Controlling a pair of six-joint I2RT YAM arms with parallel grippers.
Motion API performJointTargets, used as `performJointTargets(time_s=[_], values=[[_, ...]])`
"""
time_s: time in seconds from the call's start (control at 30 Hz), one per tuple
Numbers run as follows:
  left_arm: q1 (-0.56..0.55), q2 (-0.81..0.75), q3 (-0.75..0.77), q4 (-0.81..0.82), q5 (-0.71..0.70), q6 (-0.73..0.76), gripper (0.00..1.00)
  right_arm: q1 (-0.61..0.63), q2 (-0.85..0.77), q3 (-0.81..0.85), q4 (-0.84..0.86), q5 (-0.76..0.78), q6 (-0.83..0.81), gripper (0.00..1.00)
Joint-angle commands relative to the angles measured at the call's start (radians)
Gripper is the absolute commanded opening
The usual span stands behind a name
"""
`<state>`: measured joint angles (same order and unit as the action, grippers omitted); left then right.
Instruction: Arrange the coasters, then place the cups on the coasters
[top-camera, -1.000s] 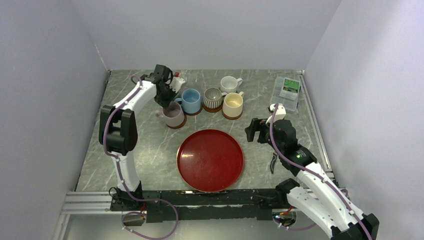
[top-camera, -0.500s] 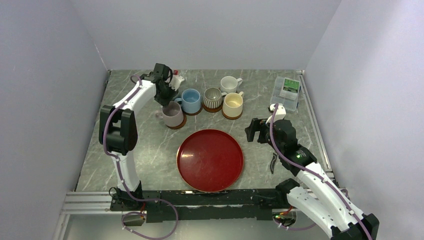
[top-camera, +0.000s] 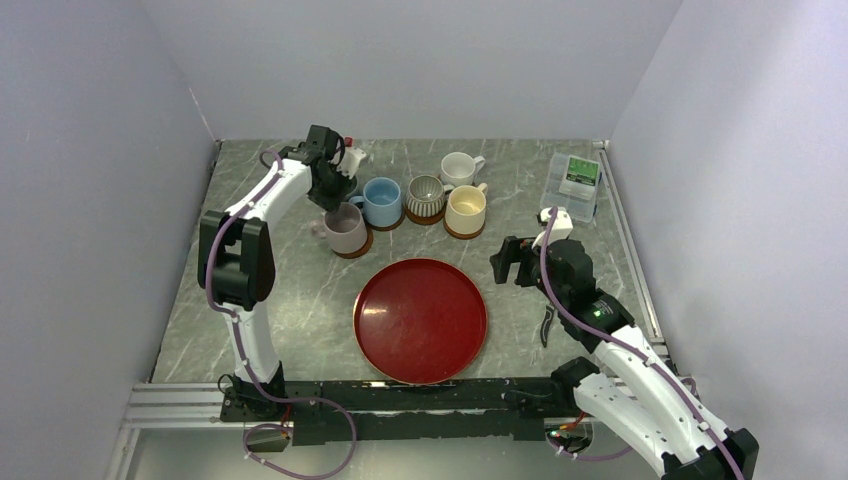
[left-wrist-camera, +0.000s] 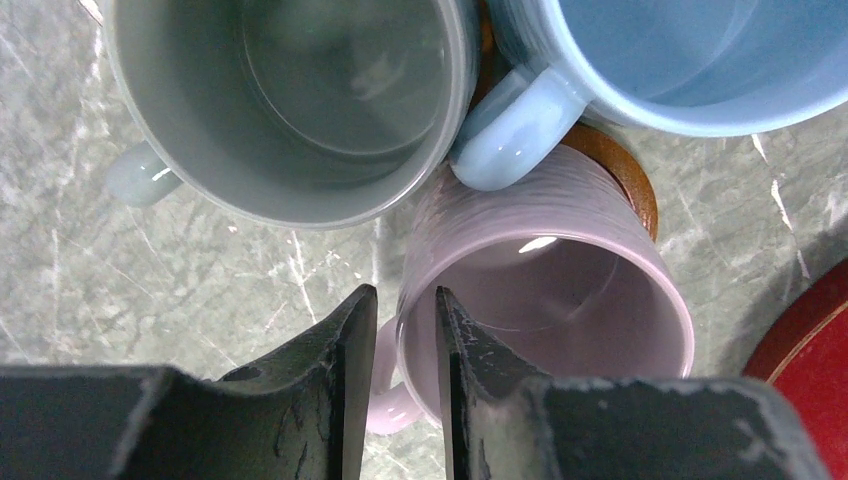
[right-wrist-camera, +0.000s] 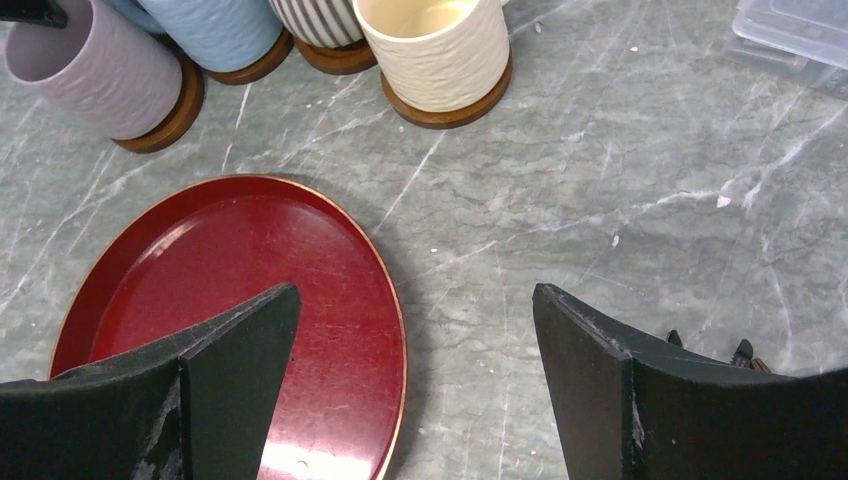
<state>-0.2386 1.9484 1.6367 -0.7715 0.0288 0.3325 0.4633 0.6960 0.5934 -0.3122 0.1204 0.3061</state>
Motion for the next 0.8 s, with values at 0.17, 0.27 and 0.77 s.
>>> performJointTargets(time_s=[0.17, 0.27, 0.77], values=[[0.013, -0.038, 0.022, -0.045, 0.024, -0.120, 0.38, -0.005, -0.021, -0.002, 0.042, -0.008, -0.008, 0.91], [0.014, -0.045, 0.013, -0.052, 0.007, -0.145, 0.40, -0.004, -0.022, 0.000, 0.041, -0.008, -0.006, 0.91], [0.018, -0.070, -0.024, -0.031, 0.024, -0.173, 0.30, -0.005, -0.024, -0.001, 0.036, -0.007, -0.001, 0.91]])
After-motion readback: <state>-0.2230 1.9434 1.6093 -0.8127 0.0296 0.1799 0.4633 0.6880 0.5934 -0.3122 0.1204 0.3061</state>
